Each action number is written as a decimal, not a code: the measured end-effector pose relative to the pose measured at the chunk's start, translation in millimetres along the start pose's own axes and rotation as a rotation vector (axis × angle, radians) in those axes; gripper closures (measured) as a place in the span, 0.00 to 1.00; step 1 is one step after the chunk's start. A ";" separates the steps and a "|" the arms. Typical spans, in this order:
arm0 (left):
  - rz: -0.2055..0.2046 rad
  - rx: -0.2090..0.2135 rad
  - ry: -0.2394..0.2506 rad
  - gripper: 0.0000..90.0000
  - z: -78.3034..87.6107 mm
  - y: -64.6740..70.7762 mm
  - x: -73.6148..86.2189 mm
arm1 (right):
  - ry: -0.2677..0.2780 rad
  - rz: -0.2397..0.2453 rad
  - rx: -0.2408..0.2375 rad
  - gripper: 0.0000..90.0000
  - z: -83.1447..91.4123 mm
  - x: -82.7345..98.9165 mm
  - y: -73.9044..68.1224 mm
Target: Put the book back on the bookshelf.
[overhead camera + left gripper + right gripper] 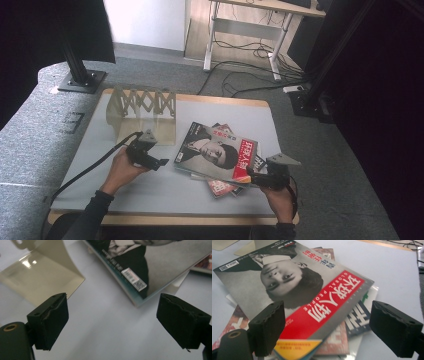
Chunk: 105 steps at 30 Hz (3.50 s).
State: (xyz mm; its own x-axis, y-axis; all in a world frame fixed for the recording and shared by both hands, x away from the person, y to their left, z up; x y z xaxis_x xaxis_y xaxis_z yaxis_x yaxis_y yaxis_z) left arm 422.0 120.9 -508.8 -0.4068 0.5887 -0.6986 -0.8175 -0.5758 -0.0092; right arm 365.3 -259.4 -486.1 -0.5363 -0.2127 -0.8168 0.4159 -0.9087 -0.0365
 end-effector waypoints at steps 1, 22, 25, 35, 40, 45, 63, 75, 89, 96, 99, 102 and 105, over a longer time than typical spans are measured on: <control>-0.005 0.017 0.005 0.14 -5.1 2.1 -8.3 | -0.009 0.000 -0.006 0.16 -6.8 -3.5 -2.1; -0.025 0.091 -0.010 0.23 -72.7 9.7 -54.2 | -0.083 -0.051 0.002 0.34 -50.7 26.2 -0.6; -0.021 0.098 -0.026 0.23 -78.3 8.7 -50.6 | -0.086 -0.049 -0.002 0.35 -52.0 27.8 -1.5; -0.019 0.081 -0.056 0.27 -86.2 12.8 -43.4 | -0.066 -0.056 -0.002 0.35 -52.3 30.0 -1.5; -0.011 0.078 -0.076 0.27 -86.1 16.2 -40.3 | -0.062 -0.052 -0.010 0.35 -52.5 30.2 -1.6; -0.056 0.125 -0.060 0.39 -83.5 34.6 -38.4 | -0.060 -0.042 -0.015 0.35 -53.7 29.5 -3.1; 0.054 0.101 -0.070 0.11 -91.7 13.4 -38.5 | -0.035 -0.046 -0.038 0.34 -54.8 31.3 -0.9; 0.149 0.188 -0.074 0.07 -96.9 14.3 -30.4 | -0.053 -0.042 -0.035 0.33 -54.3 30.6 -2.7; 0.092 0.118 -0.122 0.07 -79.2 41.5 -14.0 | -0.038 -0.043 -0.029 0.32 -56.3 30.3 -2.5; 0.024 0.089 -0.169 0.05 -74.8 62.7 -2.5 | -0.031 -0.048 -0.018 0.32 -58.1 29.3 -0.4; 0.021 0.096 -0.180 0.04 -74.8 69.4 1.0 | -0.028 -0.051 -0.014 0.32 -58.2 29.3 0.9; -0.007 0.103 -0.184 0.03 -72.6 75.8 4.5 | -0.024 -0.052 -0.007 0.31 -58.6 29.3 2.4; -0.025 0.117 -0.165 0.03 -66.7 74.5 3.4 | -0.020 -0.051 -0.008 0.31 -58.5 29.6 2.5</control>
State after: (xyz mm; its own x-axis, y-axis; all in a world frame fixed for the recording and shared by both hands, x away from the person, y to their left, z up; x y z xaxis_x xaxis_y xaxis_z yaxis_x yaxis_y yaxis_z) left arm 386.9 42.1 -559.6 -0.4395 0.6923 -0.5723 -0.8659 -0.4960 0.0650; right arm 393.4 -246.9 -544.1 -0.5720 -0.1732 -0.8017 0.3932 -0.9157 -0.0827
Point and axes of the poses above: each handheld gripper's, and its own axes: z roughly backward along the jaws, x roughly out of its underside, y roughly to its right, the point moved 6 cm from there along -z, roughly forward along the jaws, and after that the axes turned 2 degrees about -z, right-handed, at the moved point
